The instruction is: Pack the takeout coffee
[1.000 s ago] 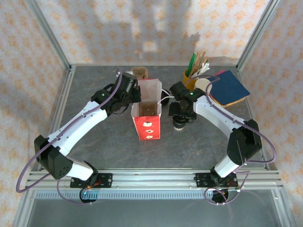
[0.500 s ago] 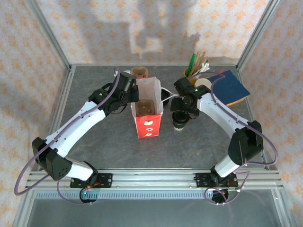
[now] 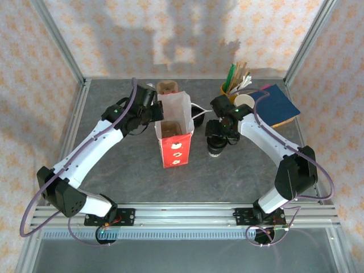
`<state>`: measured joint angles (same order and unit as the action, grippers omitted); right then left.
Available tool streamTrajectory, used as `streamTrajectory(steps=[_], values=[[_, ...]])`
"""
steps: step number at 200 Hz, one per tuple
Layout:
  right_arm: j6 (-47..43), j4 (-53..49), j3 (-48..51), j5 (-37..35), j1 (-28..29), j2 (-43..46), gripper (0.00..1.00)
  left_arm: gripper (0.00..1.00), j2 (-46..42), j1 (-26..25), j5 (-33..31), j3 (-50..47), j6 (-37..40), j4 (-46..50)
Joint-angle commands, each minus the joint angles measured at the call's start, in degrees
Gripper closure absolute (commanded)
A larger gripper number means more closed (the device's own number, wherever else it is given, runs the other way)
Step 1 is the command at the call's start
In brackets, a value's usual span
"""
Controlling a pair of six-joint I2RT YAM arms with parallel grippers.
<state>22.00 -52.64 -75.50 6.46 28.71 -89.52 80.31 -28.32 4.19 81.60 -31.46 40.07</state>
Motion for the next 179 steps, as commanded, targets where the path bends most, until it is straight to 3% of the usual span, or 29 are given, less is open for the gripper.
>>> streamTrajectory(steps=[1,57,66,106,179], values=[[-1.74,-0.11,0.06,-0.48,-0.12,0.22,0.12,1.00,-3.02,0.75,3.74,-1.50,0.65,1.41],[-3.32,-0.04,0.42,1.23,-0.03,-0.77,0.12,1.00,-4.32,3.99,4.43,-4.93,1.58,0.03],[-3.45,0.07,0.43,1.53,0.07,-0.80,0.12,0.96,-4.50,4.21,4.35,-5.22,1.65,-0.16],[-3.95,-1.38,0.10,1.08,0.97,-1.47,0.12,0.91,-5.21,4.72,3.13,-6.15,2.11,-0.26],[-3.65,-5.51,-2.33,-0.79,2.91,-3.34,0.18,0.90,-5.08,4.85,1.59,-7.22,2.20,-0.17]])
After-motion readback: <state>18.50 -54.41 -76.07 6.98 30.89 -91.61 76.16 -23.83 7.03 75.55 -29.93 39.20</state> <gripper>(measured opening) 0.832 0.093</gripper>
